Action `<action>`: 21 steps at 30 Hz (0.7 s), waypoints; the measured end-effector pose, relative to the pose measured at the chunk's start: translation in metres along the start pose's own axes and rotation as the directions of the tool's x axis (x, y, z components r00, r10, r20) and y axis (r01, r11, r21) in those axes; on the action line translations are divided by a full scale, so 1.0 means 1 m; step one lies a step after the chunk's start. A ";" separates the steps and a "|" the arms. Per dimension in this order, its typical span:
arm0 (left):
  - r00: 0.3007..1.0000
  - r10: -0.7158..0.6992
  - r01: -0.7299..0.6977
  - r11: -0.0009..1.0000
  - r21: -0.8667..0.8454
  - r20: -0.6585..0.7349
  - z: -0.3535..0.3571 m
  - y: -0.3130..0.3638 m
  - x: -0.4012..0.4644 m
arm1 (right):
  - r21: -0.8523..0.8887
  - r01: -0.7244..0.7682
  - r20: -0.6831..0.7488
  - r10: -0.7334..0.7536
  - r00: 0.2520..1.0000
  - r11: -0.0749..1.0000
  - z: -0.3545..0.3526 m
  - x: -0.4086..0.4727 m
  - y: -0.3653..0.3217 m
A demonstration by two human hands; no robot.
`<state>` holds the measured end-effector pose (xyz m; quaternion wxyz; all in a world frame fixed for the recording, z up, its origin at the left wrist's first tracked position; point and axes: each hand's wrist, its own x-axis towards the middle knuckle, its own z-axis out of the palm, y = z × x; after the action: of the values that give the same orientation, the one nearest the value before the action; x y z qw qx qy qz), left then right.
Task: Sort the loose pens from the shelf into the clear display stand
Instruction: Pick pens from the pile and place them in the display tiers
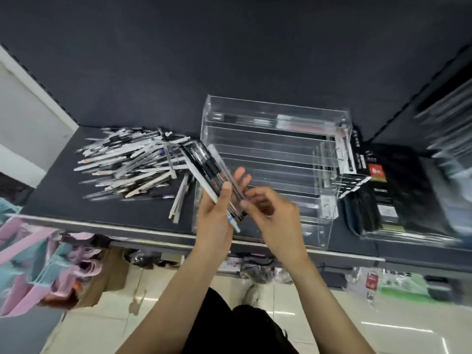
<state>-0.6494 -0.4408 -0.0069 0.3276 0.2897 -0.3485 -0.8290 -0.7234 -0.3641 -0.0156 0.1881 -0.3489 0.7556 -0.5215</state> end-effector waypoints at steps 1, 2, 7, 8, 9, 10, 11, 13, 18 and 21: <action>1.000 0.009 -0.009 1.000 0.003 -0.005 0.004 -0.005 0.001 | -0.005 0.011 0.013 -0.011 1.000 1.000 -0.014 0.002 0.004; 1.000 0.020 -0.020 1.000 0.011 -0.014 0.007 -0.008 0.003 | -0.037 0.027 0.010 -0.027 1.000 0.999 -0.029 0.006 0.008; 0.996 0.010 -0.001 0.995 0.104 -0.092 0.016 -0.009 0.025 | -0.469 0.164 -0.178 -0.275 0.945 0.868 -0.120 0.057 0.021; 0.995 0.000 0.011 0.994 0.113 -0.100 0.017 -0.009 0.031 | -0.561 0.169 -0.195 -0.327 0.924 0.811 -0.135 0.073 0.021; 0.995 -0.007 0.020 0.993 0.119 -0.102 0.018 -0.009 0.036 | -0.634 0.171 -0.190 -0.366 0.911 0.754 -0.148 0.090 0.021; 0.995 -0.011 0.023 0.992 0.123 -0.095 0.019 -0.010 0.041 | -0.688 0.182 -0.163 -0.393 0.905 0.703 -0.157 0.106 0.022; 0.996 -0.011 0.022 0.991 0.130 -0.084 0.021 -0.011 0.046 | -0.728 0.203 -0.120 -0.413 0.903 0.655 -0.162 0.122 0.022; 0.999 -0.004 0.011 0.991 0.137 -0.054 0.025 -0.012 0.054 | -0.795 0.263 0.001 -0.433 0.901 0.546 -0.165 0.150 0.022; 0.999 0.011 -0.006 0.990 0.140 -0.034 0.039 -0.017 0.066 | -0.854 0.347 0.219 -0.337 0.916 0.389 -0.159 0.196 0.028; 0.999 0.010 -0.004 0.989 0.149 -0.035 0.043 -0.020 0.072 | -0.873 0.368 0.271 -0.309 0.911 0.320 -0.158 0.206 0.034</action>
<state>-0.7310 -0.4671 -0.0151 0.3141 0.3269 -0.4046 -0.7942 -0.9783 -0.4023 0.0304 -0.1255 -0.5576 0.8195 -0.0420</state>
